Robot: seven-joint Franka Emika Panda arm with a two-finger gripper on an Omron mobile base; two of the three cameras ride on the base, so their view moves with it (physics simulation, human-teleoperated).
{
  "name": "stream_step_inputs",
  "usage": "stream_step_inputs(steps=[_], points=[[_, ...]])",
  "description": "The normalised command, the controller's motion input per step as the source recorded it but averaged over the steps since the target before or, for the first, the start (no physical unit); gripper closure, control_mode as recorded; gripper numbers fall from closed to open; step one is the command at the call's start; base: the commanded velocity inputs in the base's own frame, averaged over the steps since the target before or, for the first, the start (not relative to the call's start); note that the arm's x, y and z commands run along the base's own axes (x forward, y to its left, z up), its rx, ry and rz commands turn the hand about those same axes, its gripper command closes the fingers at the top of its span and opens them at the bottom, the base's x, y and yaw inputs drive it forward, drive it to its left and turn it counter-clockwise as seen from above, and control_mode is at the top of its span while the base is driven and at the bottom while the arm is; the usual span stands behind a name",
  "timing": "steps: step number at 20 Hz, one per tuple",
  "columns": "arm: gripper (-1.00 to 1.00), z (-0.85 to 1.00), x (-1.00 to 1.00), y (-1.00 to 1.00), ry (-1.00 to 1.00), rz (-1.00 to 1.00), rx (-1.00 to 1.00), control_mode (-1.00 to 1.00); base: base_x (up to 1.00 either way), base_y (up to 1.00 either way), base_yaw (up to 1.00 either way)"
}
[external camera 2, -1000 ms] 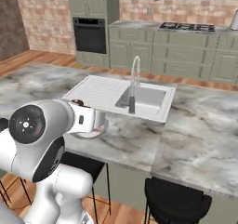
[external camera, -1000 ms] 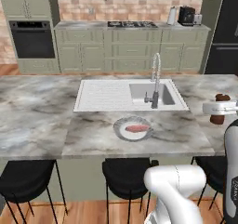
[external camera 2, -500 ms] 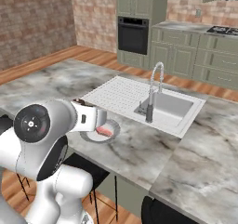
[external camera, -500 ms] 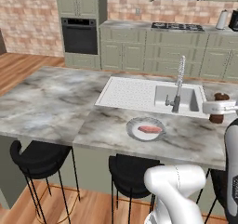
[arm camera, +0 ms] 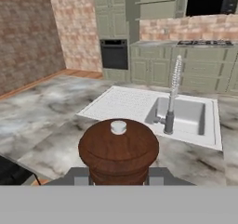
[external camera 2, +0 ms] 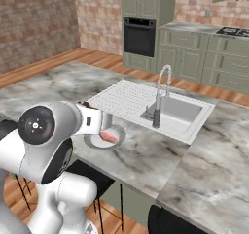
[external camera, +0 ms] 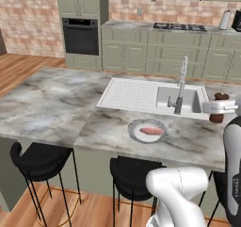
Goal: Retrieve the shaker from the cabinet and place it next the steak on a plate on the dining table.
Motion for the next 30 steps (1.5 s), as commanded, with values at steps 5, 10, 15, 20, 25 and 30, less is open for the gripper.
stream_step_inputs(steps=[5,10,15,20,25,30], points=[[1.0,-0.1,0.52,-0.03,0.01,0.16,0.0,-1.0,0.0,0.0,0.0],[1.0,-0.11,0.51,-0.08,0.03,0.31,-0.02,-1.0,0.0,0.0,0.0],[1.0,-0.13,0.16,-0.06,0.0,0.33,-0.07,-1.0,0.0,0.0,0.0],[1.0,-0.24,0.02,-0.06,0.0,0.3,-0.12,-1.0,0.0,0.0,0.0],[1.0,-0.44,0.0,-0.05,0.0,0.17,-0.17,-1.0,0.0,0.0,0.0],[1.0,-0.34,0.0,-0.06,-0.02,0.01,-0.07,-1.0,0.0,0.0,0.0]])
